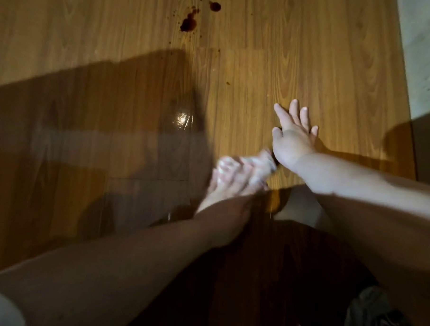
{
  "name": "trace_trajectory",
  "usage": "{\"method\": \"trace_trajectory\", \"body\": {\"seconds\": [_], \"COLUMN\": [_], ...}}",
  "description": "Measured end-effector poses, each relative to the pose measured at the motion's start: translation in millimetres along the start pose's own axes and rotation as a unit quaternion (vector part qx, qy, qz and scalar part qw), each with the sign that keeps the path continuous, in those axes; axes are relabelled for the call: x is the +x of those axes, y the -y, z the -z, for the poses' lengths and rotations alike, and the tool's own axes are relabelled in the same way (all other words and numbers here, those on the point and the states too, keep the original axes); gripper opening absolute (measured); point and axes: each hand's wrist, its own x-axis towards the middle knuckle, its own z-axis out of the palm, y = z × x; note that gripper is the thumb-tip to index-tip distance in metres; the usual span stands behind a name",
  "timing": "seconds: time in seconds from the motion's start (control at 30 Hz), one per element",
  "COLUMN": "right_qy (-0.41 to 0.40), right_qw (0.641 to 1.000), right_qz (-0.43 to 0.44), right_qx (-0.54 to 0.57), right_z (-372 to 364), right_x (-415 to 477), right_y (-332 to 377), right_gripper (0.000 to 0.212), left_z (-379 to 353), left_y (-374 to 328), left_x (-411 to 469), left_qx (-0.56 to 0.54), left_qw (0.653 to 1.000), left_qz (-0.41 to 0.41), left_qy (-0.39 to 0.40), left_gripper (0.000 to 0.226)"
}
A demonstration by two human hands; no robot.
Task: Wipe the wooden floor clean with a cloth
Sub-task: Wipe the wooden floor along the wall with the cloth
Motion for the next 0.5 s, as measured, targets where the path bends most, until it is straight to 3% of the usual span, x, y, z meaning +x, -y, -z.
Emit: {"method": "trace_trajectory", "body": {"seconds": [0.07, 0.1, 0.13, 0.2, 0.27, 0.3, 0.37, 0.4, 0.43, 0.5], "right_qy": [0.032, 0.046, 0.054, 0.060, 0.056, 0.049, 0.038, 0.035, 0.034, 0.050], "right_qw": [0.999, 0.999, 0.998, 0.998, 0.998, 0.998, 0.999, 0.999, 0.999, 0.998], "right_qz": [0.004, 0.003, 0.002, -0.004, -0.011, -0.012, -0.016, -0.018, -0.022, -0.036], "right_qx": [0.014, 0.020, 0.025, 0.037, 0.036, 0.024, 0.002, -0.003, -0.004, 0.002], "right_z": [10, 14, 18, 22, 19, 13, 1, -4, -8, -10], "right_x": [2, 1, 0, -6, -22, -32, -53, -61, -66, -73], "right_y": [0, 0, 0, -3, -6, -8, -12, -12, -11, -7], "right_gripper": [0.054, 0.053, 0.053, 0.052, 0.052, 0.052, 0.055, 0.056, 0.057, 0.057], "left_z": [3, 2, 6, 13, 21, 21, 21, 20, 17, 3], "left_y": [5, 26, 52, 109, 149, 159, 149, 132, 107, 44], "left_x": [-11, -21, -30, -48, -71, -79, -81, -77, -72, -60], "left_qx": [-0.012, 0.012, 0.038, 0.012, 0.006, 0.006, -0.064, -0.091, -0.096, -0.099], "left_qw": [0.978, 0.961, 0.964, 0.996, 0.986, 0.959, 0.868, 0.834, 0.833, 0.888], "left_qz": [-0.207, -0.272, -0.259, -0.085, 0.164, 0.281, 0.490, 0.543, 0.544, 0.444], "left_qy": [0.027, 0.039, 0.042, 0.003, -0.034, -0.044, -0.059, -0.044, -0.026, -0.058], "left_gripper": [0.056, 0.053, 0.051, 0.052, 0.057, 0.057, 0.058, 0.061, 0.063, 0.063]}}
